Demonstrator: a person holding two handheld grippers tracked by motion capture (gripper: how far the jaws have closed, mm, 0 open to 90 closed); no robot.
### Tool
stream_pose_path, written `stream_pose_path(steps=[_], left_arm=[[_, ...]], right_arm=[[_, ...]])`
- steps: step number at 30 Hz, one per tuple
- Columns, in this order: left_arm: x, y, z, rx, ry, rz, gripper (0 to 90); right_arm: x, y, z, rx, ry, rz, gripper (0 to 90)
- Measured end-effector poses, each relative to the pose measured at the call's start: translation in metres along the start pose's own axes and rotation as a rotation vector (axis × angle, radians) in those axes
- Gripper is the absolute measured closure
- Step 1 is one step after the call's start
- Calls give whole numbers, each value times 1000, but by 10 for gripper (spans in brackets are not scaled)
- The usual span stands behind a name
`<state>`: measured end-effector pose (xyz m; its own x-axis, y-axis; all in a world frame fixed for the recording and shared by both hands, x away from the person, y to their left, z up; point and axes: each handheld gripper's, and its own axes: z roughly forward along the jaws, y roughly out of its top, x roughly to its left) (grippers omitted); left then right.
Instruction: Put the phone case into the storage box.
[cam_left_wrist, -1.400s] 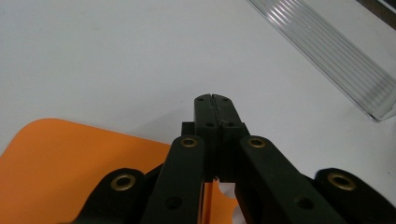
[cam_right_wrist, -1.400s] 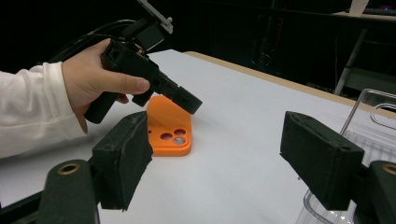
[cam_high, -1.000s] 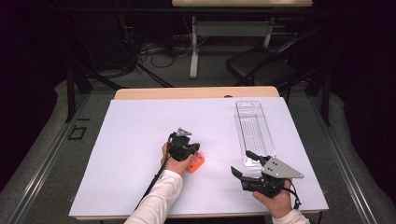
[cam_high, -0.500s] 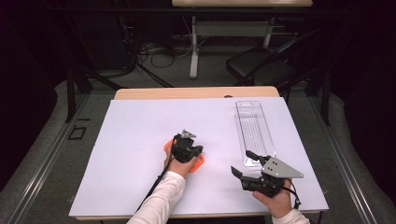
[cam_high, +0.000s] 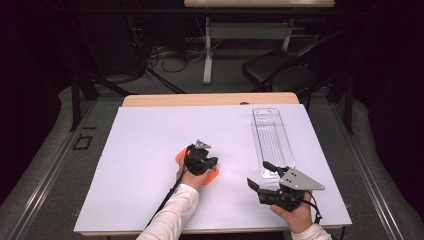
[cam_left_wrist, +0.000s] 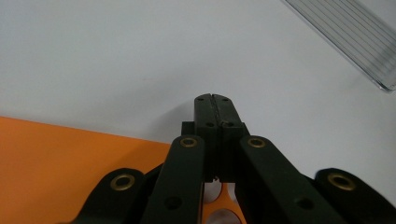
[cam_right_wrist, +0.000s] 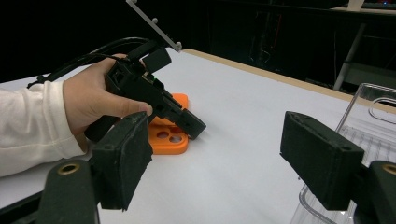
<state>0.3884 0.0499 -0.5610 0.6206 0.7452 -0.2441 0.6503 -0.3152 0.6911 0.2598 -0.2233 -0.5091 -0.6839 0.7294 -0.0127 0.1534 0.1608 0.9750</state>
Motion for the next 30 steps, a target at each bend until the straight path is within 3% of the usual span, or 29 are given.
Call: stream_pose_path(steps=[13, 17, 25, 30], left_arm=[[-3, -3, -6, 30, -11, 27, 900], [-4, -6, -8, 28, -7, 49, 900], [-8, -11, -16, 73, -11, 91, 900], [-9, -18, -21, 61, -21, 90, 900]], right_arm=[[-1, 0, -1, 3, -3, 5, 237], [-1, 0, -1, 4, -3, 6, 238], [-2, 0, -1, 2, -4, 10, 237], [-2, -1, 0, 2, -5, 11, 238]])
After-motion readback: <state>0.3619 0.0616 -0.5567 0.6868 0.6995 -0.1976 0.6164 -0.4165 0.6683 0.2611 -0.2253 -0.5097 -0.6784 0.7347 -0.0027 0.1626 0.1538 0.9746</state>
